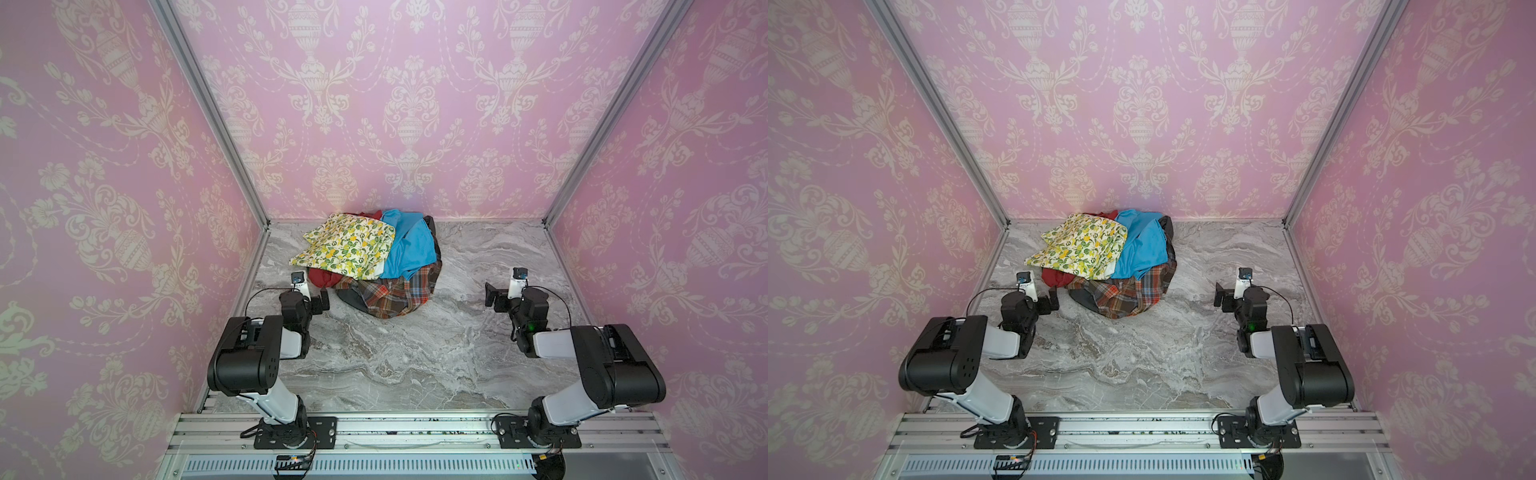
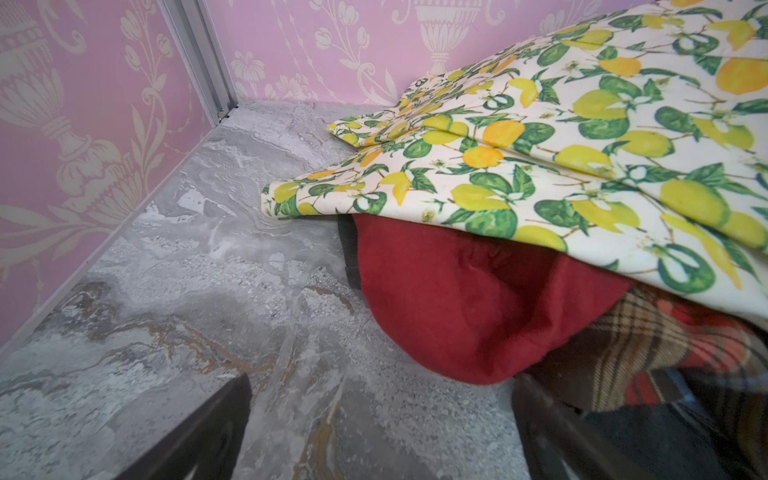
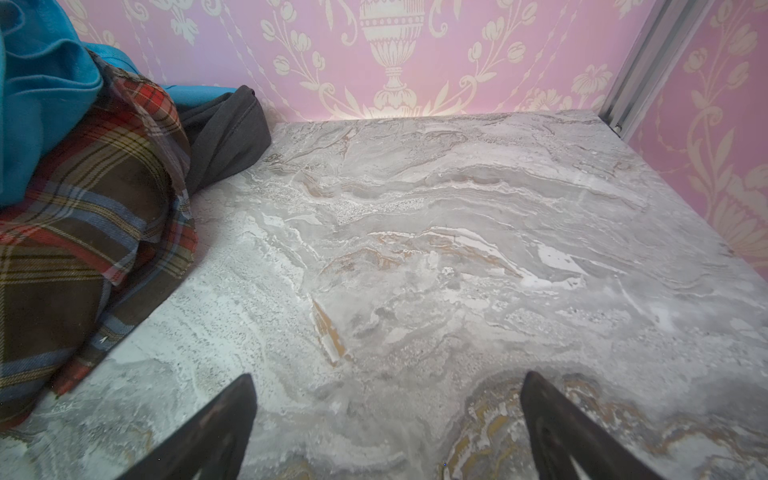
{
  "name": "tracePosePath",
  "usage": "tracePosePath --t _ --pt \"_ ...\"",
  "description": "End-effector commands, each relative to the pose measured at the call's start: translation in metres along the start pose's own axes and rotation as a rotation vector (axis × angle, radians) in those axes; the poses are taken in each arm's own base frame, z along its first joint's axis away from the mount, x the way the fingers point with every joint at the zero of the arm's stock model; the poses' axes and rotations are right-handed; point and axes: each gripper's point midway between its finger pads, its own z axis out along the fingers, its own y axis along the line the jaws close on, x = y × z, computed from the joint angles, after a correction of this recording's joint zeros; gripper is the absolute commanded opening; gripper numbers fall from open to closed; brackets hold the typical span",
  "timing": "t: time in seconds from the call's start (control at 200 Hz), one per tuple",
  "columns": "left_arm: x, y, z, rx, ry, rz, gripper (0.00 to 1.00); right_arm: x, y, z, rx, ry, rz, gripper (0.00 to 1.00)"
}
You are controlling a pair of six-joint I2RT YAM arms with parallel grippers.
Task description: Pick out a specific cloth from the pile
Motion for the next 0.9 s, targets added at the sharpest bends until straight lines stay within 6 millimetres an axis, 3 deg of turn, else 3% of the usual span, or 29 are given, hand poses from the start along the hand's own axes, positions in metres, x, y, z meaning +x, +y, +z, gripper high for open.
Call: tracePosePath --t 0.0,0.891 --pt "-0.0044 0.0068 0.0011 -0.041 -0.016 -0.003 0.99 -0.0029 0.0012 0.0018 -0.009 -0.006 -0.002 1.00" --pt "-0.0068 0.0023 0.0023 -0.016 0.000 0.005 0.99 -0.0036 0.0020 0.0015 -0.011 -0.009 -0.005 1.00"
